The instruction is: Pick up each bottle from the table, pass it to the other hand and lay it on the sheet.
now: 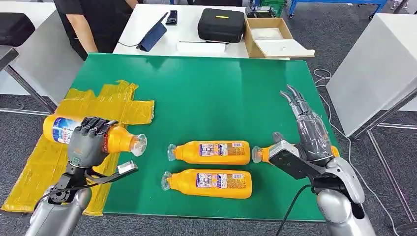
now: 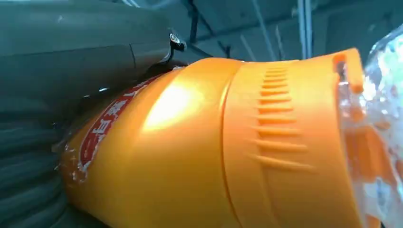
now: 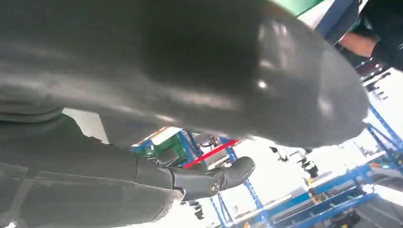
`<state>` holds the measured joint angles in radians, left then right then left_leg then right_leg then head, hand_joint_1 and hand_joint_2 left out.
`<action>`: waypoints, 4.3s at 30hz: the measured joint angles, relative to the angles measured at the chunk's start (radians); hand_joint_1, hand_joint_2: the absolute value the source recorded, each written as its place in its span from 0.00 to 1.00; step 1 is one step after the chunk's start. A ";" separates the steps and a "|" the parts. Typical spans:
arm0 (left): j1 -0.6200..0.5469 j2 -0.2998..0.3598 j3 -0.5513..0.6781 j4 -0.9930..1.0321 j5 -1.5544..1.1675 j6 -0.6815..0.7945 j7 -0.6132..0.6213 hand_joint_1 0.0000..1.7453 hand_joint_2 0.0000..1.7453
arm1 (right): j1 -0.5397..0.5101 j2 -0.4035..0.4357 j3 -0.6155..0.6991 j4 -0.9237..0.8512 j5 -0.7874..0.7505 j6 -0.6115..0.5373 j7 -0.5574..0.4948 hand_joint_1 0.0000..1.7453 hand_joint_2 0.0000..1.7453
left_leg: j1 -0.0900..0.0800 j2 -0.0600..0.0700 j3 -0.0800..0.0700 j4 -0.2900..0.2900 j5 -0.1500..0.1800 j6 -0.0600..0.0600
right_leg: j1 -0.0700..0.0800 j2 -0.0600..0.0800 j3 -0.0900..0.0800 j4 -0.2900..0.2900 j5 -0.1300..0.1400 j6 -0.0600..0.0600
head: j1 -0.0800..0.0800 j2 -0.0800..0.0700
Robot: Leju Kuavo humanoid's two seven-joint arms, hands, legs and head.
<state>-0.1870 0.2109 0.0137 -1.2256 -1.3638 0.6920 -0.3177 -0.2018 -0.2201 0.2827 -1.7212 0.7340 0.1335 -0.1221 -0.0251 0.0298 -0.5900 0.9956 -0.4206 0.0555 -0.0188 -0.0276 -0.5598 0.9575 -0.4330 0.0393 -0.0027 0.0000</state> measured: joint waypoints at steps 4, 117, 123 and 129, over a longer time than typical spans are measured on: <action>-0.021 0.006 -0.027 0.077 -0.017 0.000 0.042 1.00 1.00 | -0.014 0.013 0.013 0.011 0.004 0.005 -0.003 0.00 0.00 | 0.000 0.000 0.000 0.000 0.000 0.000 | 0.000 0.000 0.000 0.000 0.000 0.000 | 0.000 0.000; 0.416 -0.033 0.209 -0.597 1.720 -0.481 -0.200 0.00 0.00 | -0.023 -0.189 -0.081 0.565 0.531 0.044 0.092 0.00 1.00 | 0.000 -0.002 0.000 0.000 -0.001 0.000 | 0.000 -0.001 0.000 0.000 0.000 0.000 | 0.000 0.000; 0.406 -0.032 0.203 -0.583 1.739 -0.486 -0.203 0.00 0.00 | -0.019 -0.174 -0.090 0.570 0.527 0.045 0.101 0.00 1.00 | 0.000 -0.002 0.000 0.000 -0.001 0.000 | 0.000 -0.001 0.000 0.000 0.000 0.000 | 0.000 0.000; 0.383 -0.022 0.190 -0.560 1.749 -0.493 -0.204 0.00 0.00 | -0.004 -0.164 -0.108 0.567 0.530 0.065 0.116 0.00 1.00 | 0.000 -0.002 0.000 0.000 -0.001 0.000 | 0.000 -0.001 0.000 0.000 0.000 0.000 | 0.000 0.000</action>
<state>0.1959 0.1885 0.2037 -1.7861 0.3849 0.1991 -0.5219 -0.2058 -0.3841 0.1743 -1.1547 1.2638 0.1984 -0.0065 -0.0252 0.0279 -0.5903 0.9955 -0.4211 0.0553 -0.0188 -0.0287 -0.5601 0.9572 -0.4331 0.0392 -0.0027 0.0000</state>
